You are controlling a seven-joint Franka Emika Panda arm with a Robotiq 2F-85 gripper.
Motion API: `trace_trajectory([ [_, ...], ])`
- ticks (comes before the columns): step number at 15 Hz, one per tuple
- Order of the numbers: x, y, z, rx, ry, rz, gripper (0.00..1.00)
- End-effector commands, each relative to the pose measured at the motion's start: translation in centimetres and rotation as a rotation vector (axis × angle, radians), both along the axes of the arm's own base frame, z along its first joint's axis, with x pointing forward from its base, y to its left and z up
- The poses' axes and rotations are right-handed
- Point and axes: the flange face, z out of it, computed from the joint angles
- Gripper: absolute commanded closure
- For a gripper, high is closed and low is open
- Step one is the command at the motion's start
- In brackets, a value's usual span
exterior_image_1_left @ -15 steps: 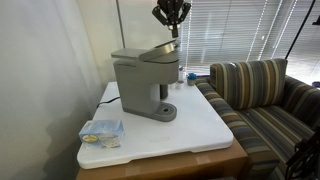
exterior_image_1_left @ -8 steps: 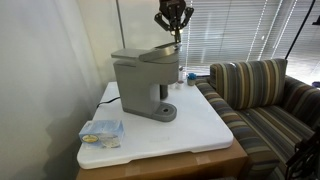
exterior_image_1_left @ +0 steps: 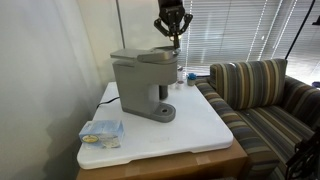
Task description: Close the coffee maker
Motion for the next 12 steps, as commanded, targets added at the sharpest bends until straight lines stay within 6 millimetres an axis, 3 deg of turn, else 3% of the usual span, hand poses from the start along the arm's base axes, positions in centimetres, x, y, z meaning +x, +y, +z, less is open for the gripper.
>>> trace_trajectory([
  [1, 1.5, -0.1, -6.2, 0.06, 0.04, -0.024, 1.0],
  [2, 1.8, -0.2, -7.5, 0.071, 0.062, -0.031, 1.0],
  [7, 2.5, -0.9, -7.6, 0.127, 0.095, -0.062, 1.0],
  [9, 2.5, -0.9, -7.0, 0.133, 0.093, -0.059, 1.0],
  [12, 1.9, -0.8, -4.3, 0.12, 0.062, -0.023, 1.0],
])
